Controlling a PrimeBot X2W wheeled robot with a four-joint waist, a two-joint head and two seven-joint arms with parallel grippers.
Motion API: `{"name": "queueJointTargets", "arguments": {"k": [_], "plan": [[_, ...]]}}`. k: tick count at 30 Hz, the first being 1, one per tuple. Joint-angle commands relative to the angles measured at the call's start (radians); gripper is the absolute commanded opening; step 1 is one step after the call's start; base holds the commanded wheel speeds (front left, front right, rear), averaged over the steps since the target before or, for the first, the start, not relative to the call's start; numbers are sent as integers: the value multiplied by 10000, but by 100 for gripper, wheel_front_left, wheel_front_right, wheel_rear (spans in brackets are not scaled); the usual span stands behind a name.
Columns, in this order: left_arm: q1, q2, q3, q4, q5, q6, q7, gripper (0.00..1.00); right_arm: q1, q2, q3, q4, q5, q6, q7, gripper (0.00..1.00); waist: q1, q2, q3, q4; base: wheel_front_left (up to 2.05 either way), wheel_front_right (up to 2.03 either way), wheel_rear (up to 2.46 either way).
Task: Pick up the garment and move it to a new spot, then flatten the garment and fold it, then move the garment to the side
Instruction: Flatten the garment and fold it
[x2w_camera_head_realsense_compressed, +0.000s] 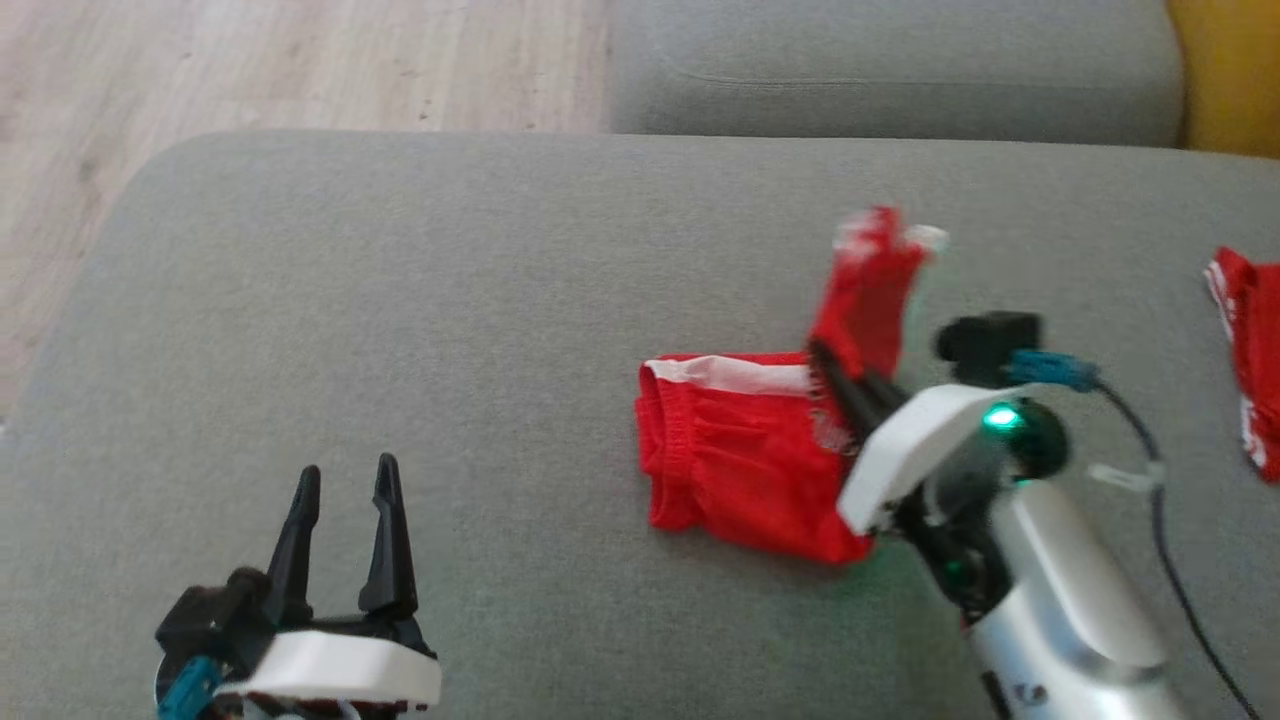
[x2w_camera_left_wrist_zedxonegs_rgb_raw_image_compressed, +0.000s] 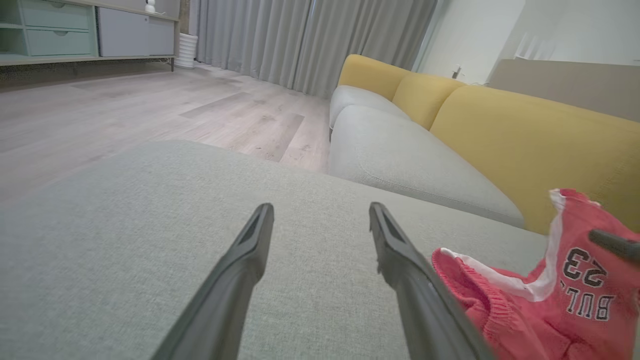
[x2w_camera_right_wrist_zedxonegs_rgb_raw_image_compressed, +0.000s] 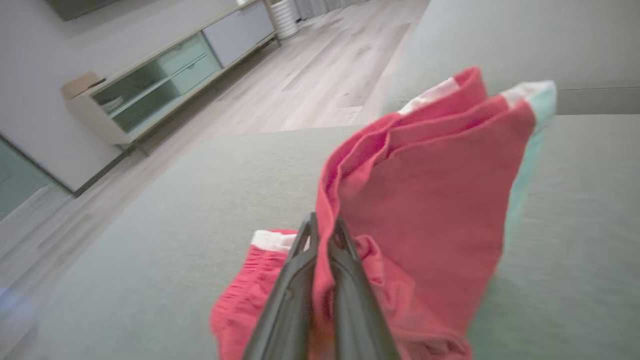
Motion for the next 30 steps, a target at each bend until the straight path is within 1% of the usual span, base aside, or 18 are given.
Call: {"name": "queueJointTargets", "arguments": {"k": [1, 4, 7, 9, 15, 17, 18, 19, 20, 21, 22, 27, 30], "plan": [[-377, 73, 470, -227, 10, -58, -97, 100, -494, 149, 512, -242, 147, 65, 1, 0, 1, -1, 16, 183, 0, 0, 0], [-371, 2, 492, -183, 22, -86, -102, 100, -638, 151, 1379, 38, 388, 65, 49, 0, 1, -1, 42, 385, 0, 0, 0], [-318, -43, 525, -132, 40, -126, -107, 100, -618, 152, 2024, 397, 390, 65, 164, 0, 1, -1, 55, 509, 0, 0, 0], [-288, -76, 543, -100, 57, -157, -110, 100, -554, 152, 2308, 614, 366, 65, 193, 0, 1, -1, 49, 556, 0, 0, 0], [-210, -142, 599, -53, 101, -194, -115, 100, -478, 153, 2693, 879, 463, 65, 21, 0, 1, -1, -9, 543, 0, 0, 0], [-195, -162, 584, -34, 121, -229, -116, 100, -479, 153, 2922, 898, 563, 65, -20, 9, 1, -1, -40, 500, 0, 0, 0], [-196, -175, 569, -17, 130, -250, -117, 100, -477, 153, 3066, 903, 614, 65, -38, 16, 1, -1, -53, 476, 0, 0, 0], [-198, -191, 551, 0, 139, -269, -117, 100, -464, 153, 3186, 909, 660, 65, -57, 31, 1, -1, -67, 449, 0, 0, 0], [-198, -209, 531, 17, 149, -284, -117, 100, -440, 153, 3280, 910, 707, 65, -80, 45, 1, -1, -81, 424, 0, 0, 0], [-198, -225, 509, 33, 158, -297, -118, 100, -418, 153, 3354, 891, 770, 65, -149, 71, 1, -1, -93, 400, 0, 0, 0], [-197, -239, 489, 50, 166, -305, -118, 100, -406, 154, 3389, 901, 797, 65, -232, 100, 1, -1, -103, 377, 0, 0, 0], [-194, -289, 360, 117, 203, -346, -113, 100, -410, 154, 3557, 824, 994, 65, -757, 100, 1, -1, -162, 294, 0, 0, 0], [-178, -345, 247, 150, 219, -354, -96, 100, -400, 154, 3245, 643, 931, 65, -1299, 100, 1, -1, -220, 277, 0, 0, 0]]}}
